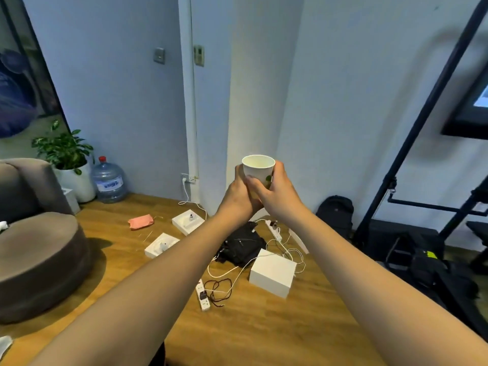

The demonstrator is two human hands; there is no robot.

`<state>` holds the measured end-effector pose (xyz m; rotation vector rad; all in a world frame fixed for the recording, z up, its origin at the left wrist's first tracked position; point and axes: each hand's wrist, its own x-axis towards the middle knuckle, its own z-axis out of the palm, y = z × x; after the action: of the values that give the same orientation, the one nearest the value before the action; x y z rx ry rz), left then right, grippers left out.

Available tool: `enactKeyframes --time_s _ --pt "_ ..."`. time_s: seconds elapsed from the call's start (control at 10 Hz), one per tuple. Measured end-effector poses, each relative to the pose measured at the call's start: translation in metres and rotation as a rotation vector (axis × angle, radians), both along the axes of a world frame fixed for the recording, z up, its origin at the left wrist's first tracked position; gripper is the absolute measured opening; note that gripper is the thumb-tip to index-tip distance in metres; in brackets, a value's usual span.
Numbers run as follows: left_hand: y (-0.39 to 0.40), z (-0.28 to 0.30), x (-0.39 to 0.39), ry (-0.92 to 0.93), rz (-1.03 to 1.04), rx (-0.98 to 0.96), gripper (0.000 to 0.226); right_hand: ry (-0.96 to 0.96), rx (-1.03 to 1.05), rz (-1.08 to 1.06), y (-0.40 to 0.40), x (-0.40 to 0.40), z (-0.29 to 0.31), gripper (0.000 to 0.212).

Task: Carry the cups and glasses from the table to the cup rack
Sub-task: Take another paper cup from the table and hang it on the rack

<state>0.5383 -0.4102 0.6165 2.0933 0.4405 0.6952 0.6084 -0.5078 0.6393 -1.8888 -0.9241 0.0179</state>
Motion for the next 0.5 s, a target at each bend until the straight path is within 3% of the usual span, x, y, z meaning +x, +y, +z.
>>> enactKeyframes --time_s 0.3,0.5 --pt "-0.065 0.016 0.063 0.020 -0.266 0.040 0.088 -0.004 0.014 -0.277 -0.082 0.021 0.022 0.067" --pt "-0.151 0.013 0.079 0.005 -0.525 0.011 0.083 0.010 0.011 -0.495 -0.176 0.011 0.018 0.070"
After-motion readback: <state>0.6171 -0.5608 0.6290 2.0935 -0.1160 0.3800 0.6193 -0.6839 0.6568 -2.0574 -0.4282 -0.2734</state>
